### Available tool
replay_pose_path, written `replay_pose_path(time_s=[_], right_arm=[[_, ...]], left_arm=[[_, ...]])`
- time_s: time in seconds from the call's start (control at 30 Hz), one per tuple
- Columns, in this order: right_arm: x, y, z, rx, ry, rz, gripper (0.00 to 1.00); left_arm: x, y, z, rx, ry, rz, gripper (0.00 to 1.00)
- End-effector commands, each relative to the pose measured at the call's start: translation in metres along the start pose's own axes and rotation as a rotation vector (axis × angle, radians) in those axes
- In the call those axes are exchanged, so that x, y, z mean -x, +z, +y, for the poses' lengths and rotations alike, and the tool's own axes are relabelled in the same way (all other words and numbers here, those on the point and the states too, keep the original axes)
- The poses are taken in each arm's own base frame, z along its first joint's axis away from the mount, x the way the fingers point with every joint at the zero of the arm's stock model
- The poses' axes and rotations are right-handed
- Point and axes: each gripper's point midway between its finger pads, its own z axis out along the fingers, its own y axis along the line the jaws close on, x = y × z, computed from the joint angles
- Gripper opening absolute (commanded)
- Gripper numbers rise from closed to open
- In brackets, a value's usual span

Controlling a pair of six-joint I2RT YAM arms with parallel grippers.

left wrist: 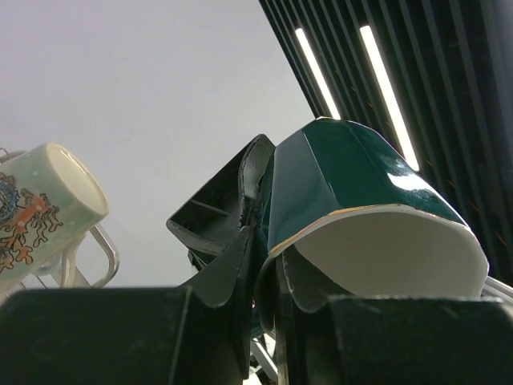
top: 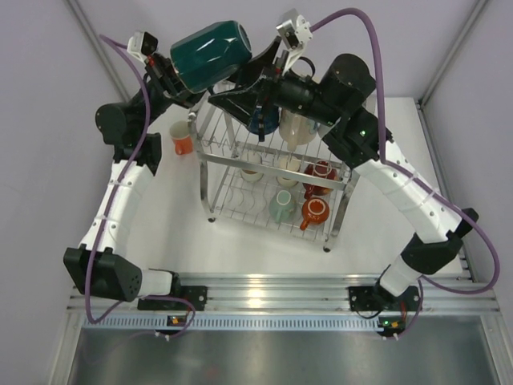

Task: Load the cups into the dish rack
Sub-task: Pass the cup from the left arm to the right

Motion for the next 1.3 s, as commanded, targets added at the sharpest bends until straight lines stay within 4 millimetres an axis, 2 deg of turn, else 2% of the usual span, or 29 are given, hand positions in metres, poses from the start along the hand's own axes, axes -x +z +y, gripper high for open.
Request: replay_pose_path(time_s=[0.0,0.1,0.2,0.23,0.33,0.43,0.6,0.67,0.77,0.83,0.93,1.13,1.27], right_arm=[[0.023,0.005,0.022,0.08,-0.027,-0.069,0.71],[0.027,0.007,0.028,0.108,-0.023,-0.086,0.62],[0.023,0.009,0.028,0.108,-0.019,-0.077,0.41],[0.024,0.008,0.028,0.11,-0.021,-0.078,0.31],[0.02,0.008,0.03,0.12,-0.019,-0.063,0.12],[0.019,0.005,0.032,0.122,-0.024,-0.066,0.0],[0.028,0.0,0.039,0.143,-0.028,-0.096,0.0],[0.031,-0.001,0.036,0.117,0.005,-0.11,0.0],[0.039,-0.002,0.034,0.083,0.059,-0.136,0.0],[0.041,-0.003,0.034,0.068,0.076,-0.137,0.0],[0.041,-0.004,0.027,0.004,0.091,-0.139,0.0],[0.044,-0.006,0.015,-0.096,0.112,-0.166,0.0],[0.047,-0.009,0.012,-0.122,0.124,-0.19,0.0]], left_arm=[[-0.023,-0.004,-0.044,-0.107,0.028,0.034,0.0],[-0.027,-0.003,-0.04,-0.102,0.004,0.048,0.0],[-0.029,-0.002,-0.039,-0.1,-0.005,0.057,0.0],[-0.03,-0.002,-0.04,-0.101,-0.008,0.061,0.0],[-0.029,-0.001,-0.037,-0.091,-0.017,0.062,0.0],[-0.029,-0.001,-0.033,-0.081,-0.022,0.063,0.0],[-0.027,0.0,-0.02,-0.029,-0.005,0.055,0.0],[-0.024,0.001,-0.014,-0.004,0.017,0.04,0.01],[-0.021,0.004,-0.01,0.011,0.051,0.037,0.22],[-0.018,0.006,-0.01,0.018,0.069,0.036,0.32],[-0.015,0.007,-0.006,0.029,0.095,0.022,0.38],[-0.002,0.004,0.017,0.133,0.115,-0.036,0.4],[0.005,0.0,0.026,0.173,0.139,-0.054,0.41]])
